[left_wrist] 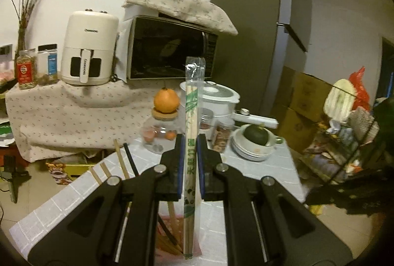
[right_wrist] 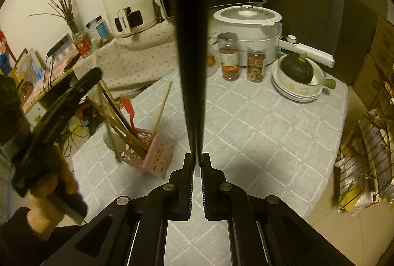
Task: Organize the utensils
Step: 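Lift and carry both chopsticks over the pink holder with both grippers, then lower the chopsticks into the pink holder and open both grippers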
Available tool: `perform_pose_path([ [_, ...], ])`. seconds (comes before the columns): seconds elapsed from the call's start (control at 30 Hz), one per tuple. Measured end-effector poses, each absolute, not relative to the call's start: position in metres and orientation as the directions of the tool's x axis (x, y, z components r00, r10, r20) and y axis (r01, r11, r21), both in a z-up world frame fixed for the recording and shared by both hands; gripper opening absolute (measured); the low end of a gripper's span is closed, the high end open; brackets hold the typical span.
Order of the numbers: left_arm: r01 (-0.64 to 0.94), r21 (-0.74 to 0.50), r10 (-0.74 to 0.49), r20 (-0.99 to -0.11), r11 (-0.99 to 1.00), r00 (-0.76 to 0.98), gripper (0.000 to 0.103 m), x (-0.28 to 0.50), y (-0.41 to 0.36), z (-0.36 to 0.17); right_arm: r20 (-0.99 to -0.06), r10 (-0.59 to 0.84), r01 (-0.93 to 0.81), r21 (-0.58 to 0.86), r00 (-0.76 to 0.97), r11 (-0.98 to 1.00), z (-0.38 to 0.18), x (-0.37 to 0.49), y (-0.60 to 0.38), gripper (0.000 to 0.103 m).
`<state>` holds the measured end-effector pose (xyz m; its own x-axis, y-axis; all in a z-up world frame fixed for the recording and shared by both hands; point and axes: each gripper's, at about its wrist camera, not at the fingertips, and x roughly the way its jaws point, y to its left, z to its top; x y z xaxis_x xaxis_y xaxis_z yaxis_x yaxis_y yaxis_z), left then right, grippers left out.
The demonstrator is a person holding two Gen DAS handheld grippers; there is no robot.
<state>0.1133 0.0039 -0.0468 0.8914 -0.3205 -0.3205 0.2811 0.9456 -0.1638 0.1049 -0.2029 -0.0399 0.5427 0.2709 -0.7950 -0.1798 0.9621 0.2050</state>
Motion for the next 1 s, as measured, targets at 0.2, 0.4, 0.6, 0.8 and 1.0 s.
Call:
perform_pose_path([
  [0.2,0.226,-0.1,-0.245,-0.268,0.969,0.932,0.011,0.118,-0.007,-0.053,-0.803,0.269,-0.171,0.21,0.531,0.963,-0.045,0.108,-0.201,0.006],
  [0.4,0.22,0.005,-0.213,-0.224,0.976,0.951,0.011,0.102,-0.021,-0.056,-0.805,0.272,-0.174,0.211,0.527,0.962,-0.046,0.108,-0.199,0.006],
  [0.6,0.218,0.064,-0.202,-0.2,0.974,0.959,0.012,0.093,-0.026,-0.056,-0.803,0.279,-0.176,0.218,0.527,0.96,-0.045,0.108,-0.197,0.006],
  [0.8,0.215,0.035,-0.201,-0.231,0.976,0.952,0.023,0.094,-0.021,-0.054,-0.805,0.282,-0.177,0.221,0.522,0.959,-0.046,0.109,-0.196,0.006],
  [1.0,0.245,-0.011,-0.236,-0.308,0.97,0.922,0.036,0.093,-0.014,-0.046,-0.798,0.295,-0.186,0.23,0.526,0.955,-0.042,0.109,-0.192,0.006],
])
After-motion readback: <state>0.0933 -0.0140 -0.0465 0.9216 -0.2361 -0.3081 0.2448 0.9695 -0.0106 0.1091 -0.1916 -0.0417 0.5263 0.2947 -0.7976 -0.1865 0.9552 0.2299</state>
